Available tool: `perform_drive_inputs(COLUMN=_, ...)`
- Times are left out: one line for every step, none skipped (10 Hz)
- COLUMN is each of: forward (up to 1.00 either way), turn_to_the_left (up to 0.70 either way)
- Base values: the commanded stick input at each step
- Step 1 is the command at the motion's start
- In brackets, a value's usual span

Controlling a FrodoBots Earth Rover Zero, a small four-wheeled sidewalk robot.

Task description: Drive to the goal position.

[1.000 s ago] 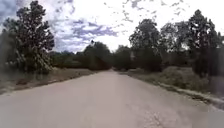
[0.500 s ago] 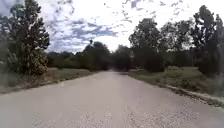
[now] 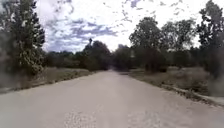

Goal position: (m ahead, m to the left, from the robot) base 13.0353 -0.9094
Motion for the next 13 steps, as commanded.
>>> perform_drive_inputs(forward=0.85, turn_to_the_left=0.0)
perform_drive_inputs(forward=0.85, turn_to_the_left=0.0)
perform_drive_inputs(forward=0.85, turn_to_the_left=0.0)
perform_drive_inputs(forward=0.85, turn_to_the_left=0.0)
perform_drive_inputs(forward=0.85, turn_to_the_left=0.0)
perform_drive_inputs(forward=0.85, turn_to_the_left=0.0)
perform_drive_inputs(forward=0.85, turn_to_the_left=0.0)
perform_drive_inputs(forward=0.85, turn_to_the_left=0.0)
perform_drive_inputs(forward=0.85, turn_to_the_left=0.0)
perform_drive_inputs(forward=0.85, turn_to_the_left=0.0)
perform_drive_inputs(forward=0.85, turn_to_the_left=0.0)
perform_drive_inputs(forward=0.85, turn_to_the_left=0.0)
perform_drive_inputs(forward=0.85, turn_to_the_left=0.0)
